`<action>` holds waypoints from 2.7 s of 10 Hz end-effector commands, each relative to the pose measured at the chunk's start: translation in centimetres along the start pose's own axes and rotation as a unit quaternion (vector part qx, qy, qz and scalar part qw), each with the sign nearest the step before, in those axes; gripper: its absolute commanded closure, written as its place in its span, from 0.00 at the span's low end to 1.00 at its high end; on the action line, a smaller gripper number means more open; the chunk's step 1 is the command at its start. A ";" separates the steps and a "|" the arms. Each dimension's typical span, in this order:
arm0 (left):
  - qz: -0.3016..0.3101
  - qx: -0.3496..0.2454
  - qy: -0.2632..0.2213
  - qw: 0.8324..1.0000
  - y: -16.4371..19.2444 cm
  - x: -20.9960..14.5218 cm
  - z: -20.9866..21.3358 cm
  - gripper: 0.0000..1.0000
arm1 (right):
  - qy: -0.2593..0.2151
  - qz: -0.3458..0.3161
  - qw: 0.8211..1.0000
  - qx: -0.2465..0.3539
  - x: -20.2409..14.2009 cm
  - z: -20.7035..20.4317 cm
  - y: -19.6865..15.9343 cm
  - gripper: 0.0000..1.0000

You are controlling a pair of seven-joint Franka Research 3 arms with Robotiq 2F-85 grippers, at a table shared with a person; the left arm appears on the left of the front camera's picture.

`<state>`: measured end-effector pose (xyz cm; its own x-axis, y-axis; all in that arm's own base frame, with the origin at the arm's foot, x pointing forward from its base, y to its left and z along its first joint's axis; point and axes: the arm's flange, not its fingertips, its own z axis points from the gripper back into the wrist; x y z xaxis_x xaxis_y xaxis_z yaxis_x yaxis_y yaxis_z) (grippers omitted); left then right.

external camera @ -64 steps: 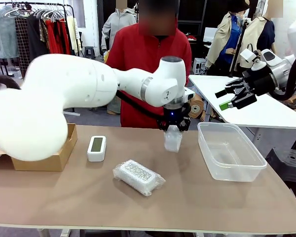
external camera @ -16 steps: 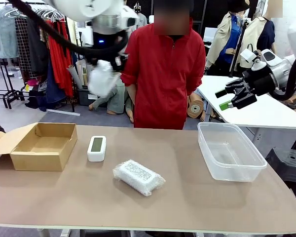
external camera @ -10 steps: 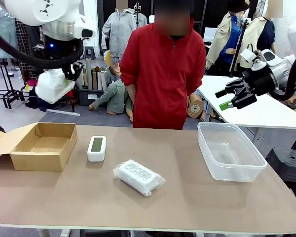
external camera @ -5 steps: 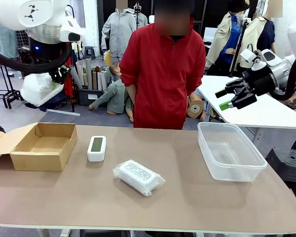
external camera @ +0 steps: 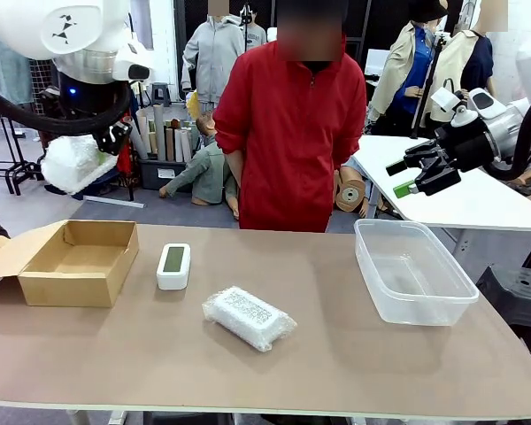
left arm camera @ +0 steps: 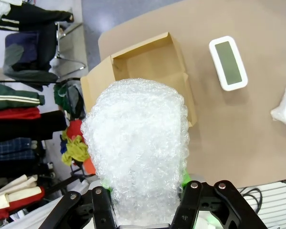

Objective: Separate and place wrapped and unwrapped clocks.
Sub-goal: If the picked Digital clock is wrapped, place it in the Package Box ; if not, place it in the Organizing box.

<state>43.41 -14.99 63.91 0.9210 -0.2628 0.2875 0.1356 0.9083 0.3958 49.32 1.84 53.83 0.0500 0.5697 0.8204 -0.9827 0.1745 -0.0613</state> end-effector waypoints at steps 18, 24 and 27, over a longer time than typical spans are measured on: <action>0.179 -0.084 0.051 0.979 9.6 3.1 -20.9 1.00 | 0.000 0.001 1.000 0.000 0.1 0.0 0.1 0.00; 0.137 -0.070 0.084 0.985 8.0 2.7 -23.7 1.00 | 0.000 0.001 1.000 0.000 0.1 0.0 0.1 0.00; 0.133 -0.075 0.084 0.985 7.8 2.8 -24.1 1.00 | 0.000 0.001 1.000 0.000 0.1 0.0 0.1 0.00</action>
<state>55.67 -1.31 46.92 0.9789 0.0610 0.1951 -0.0985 0.9771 0.1888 49.32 1.84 53.83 0.0502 0.5696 0.8204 -0.9827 0.1747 -0.0612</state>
